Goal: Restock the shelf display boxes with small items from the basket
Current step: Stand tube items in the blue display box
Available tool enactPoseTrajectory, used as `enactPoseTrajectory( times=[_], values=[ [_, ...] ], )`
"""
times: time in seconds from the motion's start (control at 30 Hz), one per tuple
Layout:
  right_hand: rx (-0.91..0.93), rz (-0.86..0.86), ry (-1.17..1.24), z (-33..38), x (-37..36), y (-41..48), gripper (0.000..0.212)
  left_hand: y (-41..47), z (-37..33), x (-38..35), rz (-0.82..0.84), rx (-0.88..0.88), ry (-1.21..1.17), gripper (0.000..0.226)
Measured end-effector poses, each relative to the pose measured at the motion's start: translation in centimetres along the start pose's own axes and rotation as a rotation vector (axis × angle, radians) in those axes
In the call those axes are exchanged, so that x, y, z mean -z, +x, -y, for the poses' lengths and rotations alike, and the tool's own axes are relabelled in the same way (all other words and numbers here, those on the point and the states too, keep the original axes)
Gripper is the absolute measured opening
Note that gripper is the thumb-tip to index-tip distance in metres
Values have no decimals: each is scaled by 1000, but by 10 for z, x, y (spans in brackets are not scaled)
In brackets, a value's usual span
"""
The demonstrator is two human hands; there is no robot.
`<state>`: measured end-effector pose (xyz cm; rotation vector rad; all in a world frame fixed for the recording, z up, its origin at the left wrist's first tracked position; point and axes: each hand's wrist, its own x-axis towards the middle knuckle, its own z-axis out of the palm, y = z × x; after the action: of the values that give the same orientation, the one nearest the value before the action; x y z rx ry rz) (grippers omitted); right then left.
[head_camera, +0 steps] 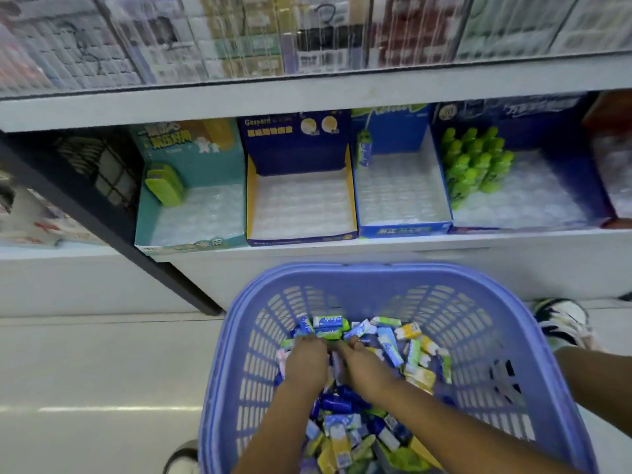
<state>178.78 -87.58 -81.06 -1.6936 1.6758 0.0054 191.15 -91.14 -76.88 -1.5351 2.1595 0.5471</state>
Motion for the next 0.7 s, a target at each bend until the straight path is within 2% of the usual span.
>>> enactPoseTrajectory(
  times=[0.03, 0.1, 0.13, 0.2, 0.23, 0.3, 0.4, 0.47, 0.5, 0.6, 0.7],
  values=[
    [-3, 25, 2, -1, 1, 0, 42, 2, 4, -4, -22, 11, -6, 35],
    [-5, 73, 75, -5, 7, -4, 15, 5, 10, -11, -48, 7, -26, 38],
    [11, 45, 85, -9, 9, -5, 13, 6, 12, -15, -64, -1, -17, 40],
    [-1, 21, 181, -19, 15, -4, 33, 8, 15, -22, -111, -16, 18, 41],
    [-50, 33, 270, -22, 20, -5, 35, 9, 15, -25, -133, -23, 31, 42],
    [-90, 62, 421, -24, 31, -6, 28, 10, 14, -30, -163, -25, 49, 42],
    [-167, 209, 779, -22, 52, -9, 9, 13, 13, -33, -191, -28, 25, 41],
    [-193, 279, 1022, -20, 69, -11, 17, 15, 11, -32, -202, -39, -38, 36],
    [-182, 307, 1086, -17, 78, -13, 22, 15, 10, -30, -207, -33, -102, 32],
    [-116, 333, 1048, -8, 109, -21, 14, 13, 4, -15, -241, 3, -422, 20],
    [-8, 396, 917, -1, 152, -35, 6, 4, -4, 19, -170, 26, -978, 9]
  ],
)
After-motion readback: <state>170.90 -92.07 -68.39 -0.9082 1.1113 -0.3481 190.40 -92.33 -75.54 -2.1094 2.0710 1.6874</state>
